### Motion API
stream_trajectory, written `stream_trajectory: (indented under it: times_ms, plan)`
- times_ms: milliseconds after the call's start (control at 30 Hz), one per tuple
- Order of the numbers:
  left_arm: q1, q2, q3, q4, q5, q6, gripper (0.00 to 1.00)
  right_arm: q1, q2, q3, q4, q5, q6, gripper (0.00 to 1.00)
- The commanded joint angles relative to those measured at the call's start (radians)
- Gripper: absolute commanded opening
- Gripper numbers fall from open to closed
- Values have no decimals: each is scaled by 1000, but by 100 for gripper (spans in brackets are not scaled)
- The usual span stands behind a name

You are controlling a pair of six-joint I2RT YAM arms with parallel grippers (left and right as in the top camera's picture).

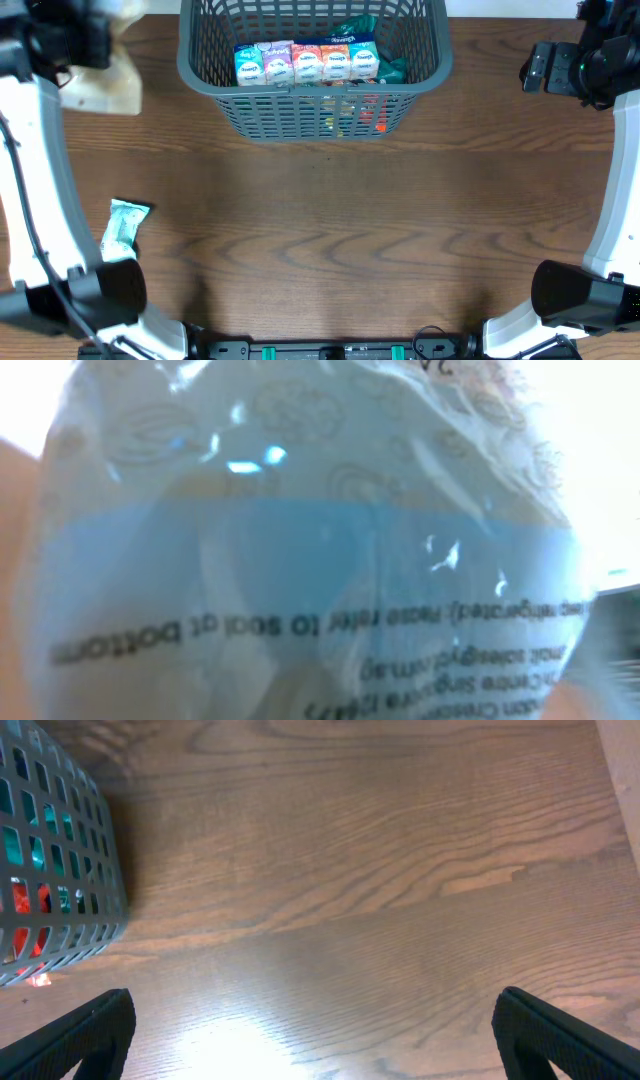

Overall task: Pack container
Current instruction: 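Lift the plastic bag and drop it into the basket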

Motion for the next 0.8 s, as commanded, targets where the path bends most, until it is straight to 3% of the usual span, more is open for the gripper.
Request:
stream_trajectory:
  times_ms: [0,167,367,567,767]
  plan:
    - [-95,-68,11,35,11,71,6,-8,7,-4,-4,9,14,99]
    - [-277,-92,11,87,59,417,6,-8,8,-4,-5,9,14,99]
    - [-426,-13,11,261,60,592,6,-8,8,-4,-23,-21,13,99]
    - [-454,147,11,372,60,616,5,-8,8,-4,-31,-21,10,99]
    - [-448,320,11,372,58,608,7,-8,8,-4,-58,-21,9,99]
